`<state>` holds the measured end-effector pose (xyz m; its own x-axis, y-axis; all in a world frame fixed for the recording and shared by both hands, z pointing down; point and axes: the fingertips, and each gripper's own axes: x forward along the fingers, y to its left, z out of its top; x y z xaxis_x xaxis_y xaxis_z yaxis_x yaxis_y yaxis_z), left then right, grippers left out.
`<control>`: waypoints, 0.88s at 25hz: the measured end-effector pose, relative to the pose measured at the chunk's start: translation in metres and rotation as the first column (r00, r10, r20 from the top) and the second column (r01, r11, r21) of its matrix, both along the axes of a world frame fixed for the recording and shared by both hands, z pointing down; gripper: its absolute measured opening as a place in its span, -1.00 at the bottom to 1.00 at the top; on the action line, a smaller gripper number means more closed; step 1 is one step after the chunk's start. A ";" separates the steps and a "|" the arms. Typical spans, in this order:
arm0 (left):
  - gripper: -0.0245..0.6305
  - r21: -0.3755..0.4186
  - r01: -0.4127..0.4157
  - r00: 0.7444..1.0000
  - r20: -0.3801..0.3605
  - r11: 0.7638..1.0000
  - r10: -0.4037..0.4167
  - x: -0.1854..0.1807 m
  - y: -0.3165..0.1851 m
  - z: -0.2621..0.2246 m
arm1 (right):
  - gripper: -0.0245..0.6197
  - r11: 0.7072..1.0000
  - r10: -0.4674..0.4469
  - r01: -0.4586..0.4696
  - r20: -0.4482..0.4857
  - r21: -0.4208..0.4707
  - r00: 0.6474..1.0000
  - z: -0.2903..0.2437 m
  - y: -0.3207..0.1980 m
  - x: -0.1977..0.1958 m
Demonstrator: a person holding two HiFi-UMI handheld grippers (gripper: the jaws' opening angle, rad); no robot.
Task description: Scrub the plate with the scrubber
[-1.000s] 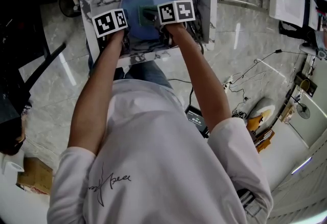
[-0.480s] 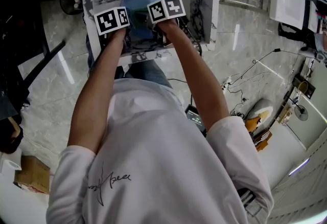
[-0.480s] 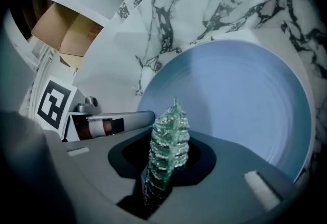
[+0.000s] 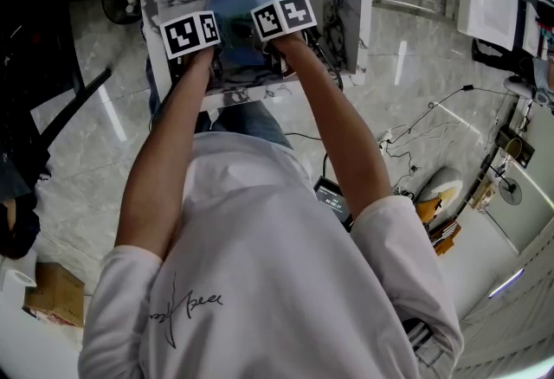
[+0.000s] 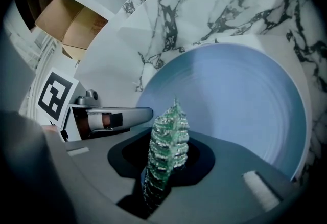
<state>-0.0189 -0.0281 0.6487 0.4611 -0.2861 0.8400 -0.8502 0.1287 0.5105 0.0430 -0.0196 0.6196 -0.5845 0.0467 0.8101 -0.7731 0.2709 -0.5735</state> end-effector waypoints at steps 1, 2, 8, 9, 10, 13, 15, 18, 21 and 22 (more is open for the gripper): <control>-0.64 0.000 0.000 1.000 0.000 1.000 0.000 0.000 0.000 0.000 | -0.69 1.000 -0.004 0.004 -0.001 -0.002 1.000 0.000 0.000 0.001; -0.64 0.000 0.000 1.000 0.000 1.000 0.000 0.000 0.000 0.000 | -0.69 1.000 -0.006 0.006 -0.001 -0.004 1.000 0.000 0.000 0.002; -0.63 0.002 0.000 1.000 -0.001 1.000 0.000 0.000 0.000 -0.001 | -0.69 1.000 -0.014 0.014 -0.012 -0.006 1.000 -0.001 0.001 0.007; -0.63 0.001 0.001 1.000 -0.001 1.000 -0.001 0.000 0.000 -0.001 | -0.69 1.000 -0.016 0.016 -0.016 -0.006 1.000 0.000 0.001 0.008; -0.63 0.000 0.001 1.000 -0.001 1.000 -0.001 0.000 0.000 -0.001 | -0.69 1.000 -0.017 0.017 -0.019 -0.008 1.000 0.000 0.001 0.009; -0.63 0.000 0.001 1.000 0.000 1.000 -0.001 0.000 0.000 0.000 | -0.69 1.000 -0.020 0.019 -0.021 -0.016 1.000 0.001 0.002 0.013; -0.63 0.000 0.001 1.000 0.000 1.000 -0.001 0.000 0.000 0.000 | -0.69 1.000 -0.020 0.020 -0.023 -0.017 1.000 0.001 0.002 0.017; -0.63 0.001 0.000 1.000 0.000 1.000 0.000 0.000 0.000 0.000 | -0.69 1.000 -0.018 0.017 -0.032 -0.011 0.999 0.000 0.002 0.022; -0.63 0.001 0.000 1.000 0.000 1.000 0.000 0.000 0.000 0.000 | -0.69 1.000 -0.014 0.014 -0.039 -0.011 0.999 0.000 0.002 0.028; -0.63 0.001 0.000 1.000 0.000 1.000 0.000 0.000 0.000 0.000 | -0.69 1.000 -0.016 0.015 -0.042 -0.011 0.999 0.000 0.002 0.030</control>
